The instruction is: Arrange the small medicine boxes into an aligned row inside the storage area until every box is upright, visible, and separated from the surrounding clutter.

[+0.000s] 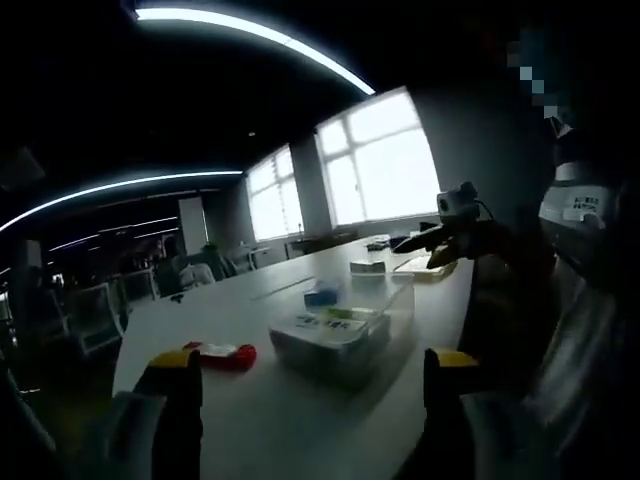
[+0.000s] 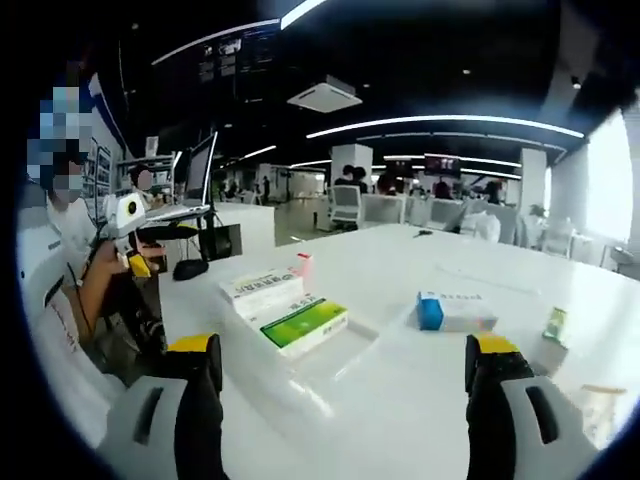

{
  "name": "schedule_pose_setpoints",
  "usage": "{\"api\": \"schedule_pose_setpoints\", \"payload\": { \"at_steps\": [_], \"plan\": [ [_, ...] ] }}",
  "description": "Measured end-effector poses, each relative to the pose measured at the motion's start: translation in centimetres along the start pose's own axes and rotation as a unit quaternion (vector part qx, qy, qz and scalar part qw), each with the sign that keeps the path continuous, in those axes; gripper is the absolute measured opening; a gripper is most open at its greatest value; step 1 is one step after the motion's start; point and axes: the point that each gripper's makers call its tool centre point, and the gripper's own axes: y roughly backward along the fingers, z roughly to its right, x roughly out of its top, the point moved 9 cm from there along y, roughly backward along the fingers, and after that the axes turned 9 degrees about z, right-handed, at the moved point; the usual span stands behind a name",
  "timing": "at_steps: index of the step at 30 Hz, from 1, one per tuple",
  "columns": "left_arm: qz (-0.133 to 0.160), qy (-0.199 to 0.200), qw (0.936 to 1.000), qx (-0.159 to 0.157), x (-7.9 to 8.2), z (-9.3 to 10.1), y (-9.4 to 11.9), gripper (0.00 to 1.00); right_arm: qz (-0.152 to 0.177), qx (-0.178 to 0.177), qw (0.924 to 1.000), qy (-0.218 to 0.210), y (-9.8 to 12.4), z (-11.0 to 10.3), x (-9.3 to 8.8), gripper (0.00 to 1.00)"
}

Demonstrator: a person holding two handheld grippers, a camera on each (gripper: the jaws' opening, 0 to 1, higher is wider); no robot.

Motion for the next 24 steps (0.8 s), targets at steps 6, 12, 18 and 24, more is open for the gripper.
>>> {"api": "schedule_pose_setpoints", "payload": {
  "at_steps": [6,12,18,24],
  "plan": [
    [-0.012,0.003,0.9999,-0.001,-0.6,-0.2,-0.5,0.91,0.001,-0.038,0.9993,-0.002,1.0,1.8,-0.3,1.00],
    [-0.009,0.000,1.0000,0.001,-0.3,-0.3,-0.4,0.91,0.013,-0.069,0.9974,-0.017,1.9,3.3,-0.6,0.98],
    [-0.010,0.001,0.9999,0.009,-0.5,-0.5,-0.6,0.91,0.010,-0.088,0.9959,-0.019,2.0,4.8,-0.5,0.97],
    [-0.022,-0.002,0.9996,0.017,-0.6,-0.5,-0.2,0.91,0.003,-0.083,0.9964,-0.016,1.0,5.5,-0.8,0.97]
  ]
}}
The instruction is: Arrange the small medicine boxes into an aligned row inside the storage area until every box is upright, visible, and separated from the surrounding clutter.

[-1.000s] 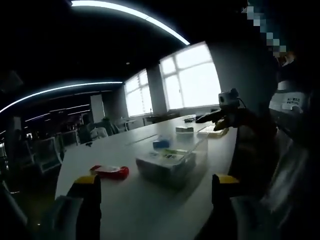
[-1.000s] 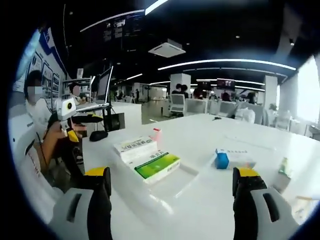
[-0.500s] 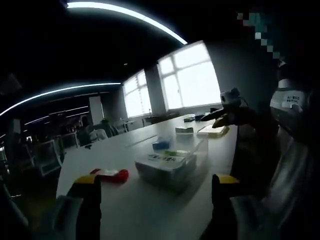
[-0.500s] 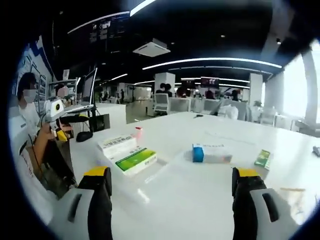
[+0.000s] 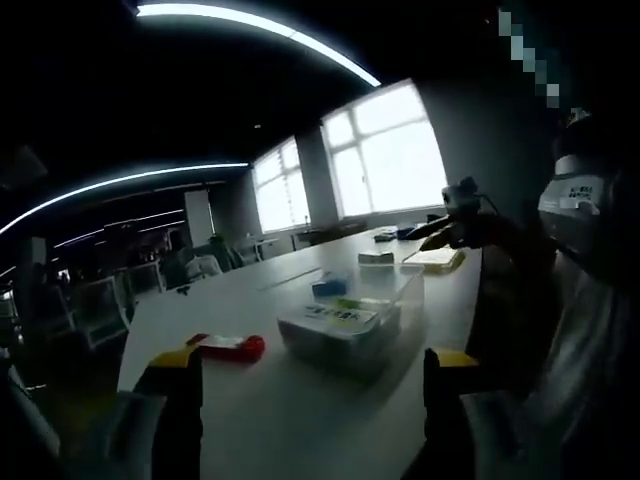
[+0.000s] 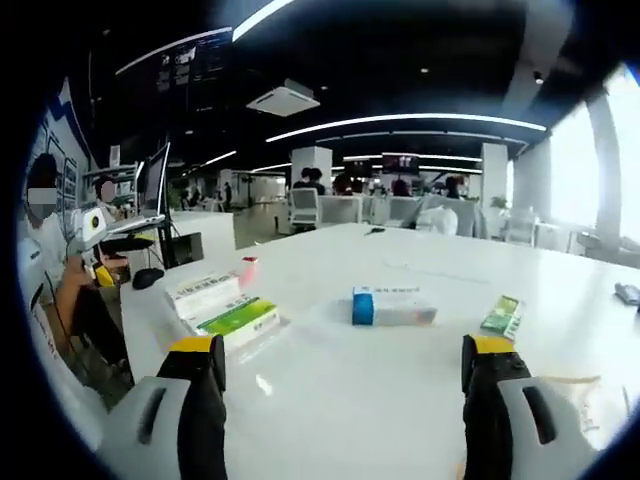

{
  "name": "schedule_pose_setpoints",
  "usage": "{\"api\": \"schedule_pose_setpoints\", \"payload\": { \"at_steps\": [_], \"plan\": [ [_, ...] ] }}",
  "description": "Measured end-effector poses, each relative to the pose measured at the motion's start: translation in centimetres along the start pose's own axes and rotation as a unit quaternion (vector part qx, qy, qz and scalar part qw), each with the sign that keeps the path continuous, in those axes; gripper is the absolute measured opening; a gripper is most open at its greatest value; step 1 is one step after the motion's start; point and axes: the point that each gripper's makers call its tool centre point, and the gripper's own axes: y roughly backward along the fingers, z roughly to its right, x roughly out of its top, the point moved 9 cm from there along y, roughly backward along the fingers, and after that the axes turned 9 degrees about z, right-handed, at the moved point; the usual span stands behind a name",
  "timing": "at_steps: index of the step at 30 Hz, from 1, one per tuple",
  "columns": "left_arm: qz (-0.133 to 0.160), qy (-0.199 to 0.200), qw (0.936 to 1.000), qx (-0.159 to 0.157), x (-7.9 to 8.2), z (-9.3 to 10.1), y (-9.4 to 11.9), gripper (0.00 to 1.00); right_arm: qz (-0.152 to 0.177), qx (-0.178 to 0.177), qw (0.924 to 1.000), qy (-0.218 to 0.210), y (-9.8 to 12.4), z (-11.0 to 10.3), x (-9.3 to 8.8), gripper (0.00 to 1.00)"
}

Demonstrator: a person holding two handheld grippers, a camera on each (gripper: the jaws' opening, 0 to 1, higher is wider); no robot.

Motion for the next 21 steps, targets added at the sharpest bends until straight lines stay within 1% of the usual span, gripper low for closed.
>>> {"api": "schedule_pose_setpoints", "payload": {
  "at_steps": [1,3,6,8,11,15,21],
  "plan": [
    [-0.002,-0.001,1.0000,0.001,0.0,0.0,0.1,0.91,0.001,0.004,1.0000,-0.003,-0.2,0.1,0.0,0.97],
    [-0.003,-0.004,1.0000,0.003,0.0,0.0,0.1,0.91,0.008,0.013,0.9994,-0.031,-0.5,0.1,-0.1,0.95],
    [0.004,-0.004,1.0000,0.002,0.1,0.0,0.2,0.91,0.008,0.014,0.9992,-0.037,-0.8,0.3,0.0,0.95],
    [0.003,-0.002,1.0000,0.002,0.1,-0.1,0.3,0.91,0.001,0.011,0.9996,-0.027,-1.0,0.3,0.1,0.95],
    [-0.004,-0.004,1.0000,0.005,-0.1,-0.2,0.4,0.91,-0.001,0.009,0.9997,-0.022,-1.3,0.4,0.3,0.95],
    [-0.004,-0.001,1.0000,0.007,-0.3,-0.2,0.7,0.91,0.007,0.015,0.9996,-0.023,-1.6,0.2,0.9,0.95],
    [-0.009,-0.002,0.9999,0.012,-0.4,-0.1,1.3,0.91,0.005,0.019,0.9996,-0.021,-2.2,0.4,1.0,0.95]
  ]
}}
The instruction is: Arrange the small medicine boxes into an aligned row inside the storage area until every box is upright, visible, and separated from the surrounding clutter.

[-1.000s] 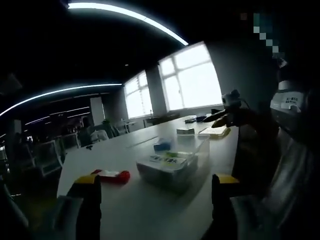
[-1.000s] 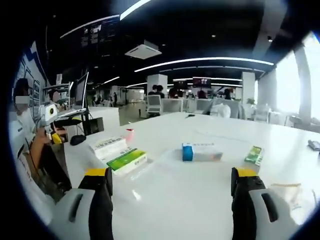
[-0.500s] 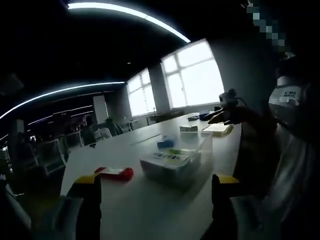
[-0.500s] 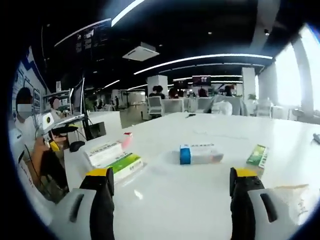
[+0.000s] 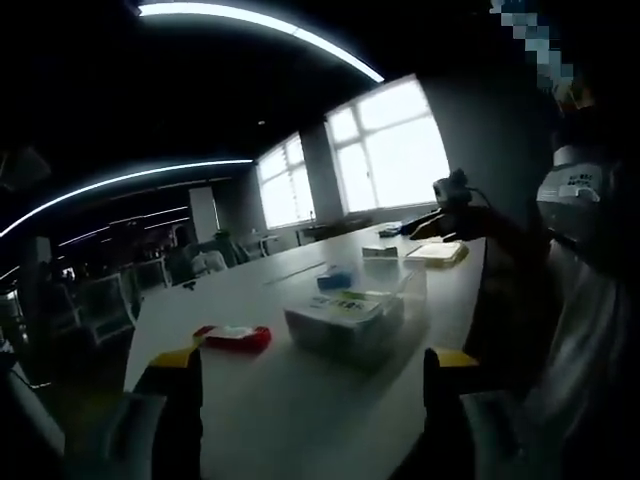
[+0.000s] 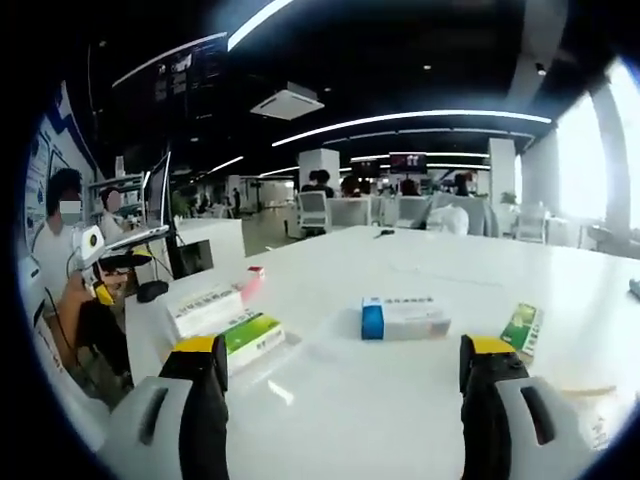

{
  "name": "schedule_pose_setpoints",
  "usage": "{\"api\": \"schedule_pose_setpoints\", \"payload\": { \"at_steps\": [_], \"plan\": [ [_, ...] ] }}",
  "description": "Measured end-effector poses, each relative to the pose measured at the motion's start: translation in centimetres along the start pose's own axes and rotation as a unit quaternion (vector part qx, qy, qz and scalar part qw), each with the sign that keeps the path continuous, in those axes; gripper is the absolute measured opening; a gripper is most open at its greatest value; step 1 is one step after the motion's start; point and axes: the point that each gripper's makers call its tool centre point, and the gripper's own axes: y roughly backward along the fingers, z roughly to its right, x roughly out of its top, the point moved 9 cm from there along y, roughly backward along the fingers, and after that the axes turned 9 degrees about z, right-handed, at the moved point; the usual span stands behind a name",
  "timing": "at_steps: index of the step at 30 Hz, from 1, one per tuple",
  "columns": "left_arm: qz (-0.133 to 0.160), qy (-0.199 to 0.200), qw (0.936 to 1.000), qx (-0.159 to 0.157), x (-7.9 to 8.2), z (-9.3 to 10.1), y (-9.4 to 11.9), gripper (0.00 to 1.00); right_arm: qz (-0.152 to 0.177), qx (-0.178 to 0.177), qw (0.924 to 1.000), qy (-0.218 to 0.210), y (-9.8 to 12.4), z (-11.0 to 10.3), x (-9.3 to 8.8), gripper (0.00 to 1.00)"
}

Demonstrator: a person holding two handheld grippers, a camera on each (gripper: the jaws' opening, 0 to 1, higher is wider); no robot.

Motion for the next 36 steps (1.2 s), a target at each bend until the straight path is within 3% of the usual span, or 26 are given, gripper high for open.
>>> {"api": "schedule_pose_setpoints", "payload": {
  "at_steps": [10,17,19,25,29,36],
  "plan": [
    [-0.011,0.005,0.9998,0.017,-0.4,-0.3,0.3,0.91,0.002,0.013,0.9999,0.001,-1.9,0.3,0.9,0.94],
    [-0.019,0.000,0.9998,0.006,-0.9,-0.6,0.9,0.91,-0.008,0.022,0.9996,-0.014,-3.1,-0.1,0.7,0.94],
    [0.000,0.014,0.9998,0.012,-0.6,-0.8,0.8,0.91,-0.011,0.022,0.9996,-0.016,-3.4,-0.1,0.7,0.94],
    [-0.014,-0.001,0.9999,0.004,-0.5,-0.8,0.9,0.91,0.004,0.009,0.9991,-0.041,-4.6,0.0,0.9,0.94],
    [-0.001,0.009,1.0000,0.002,-0.5,-0.6,0.9,0.91,0.005,0.013,0.9991,-0.041,-4.8,-0.1,0.9,0.94],
    [-0.017,0.007,0.9998,0.005,-1.1,-0.8,0.4,0.91,-0.013,0.012,0.9987,-0.048,-5.9,1.0,0.4,0.91]
  ]
}}
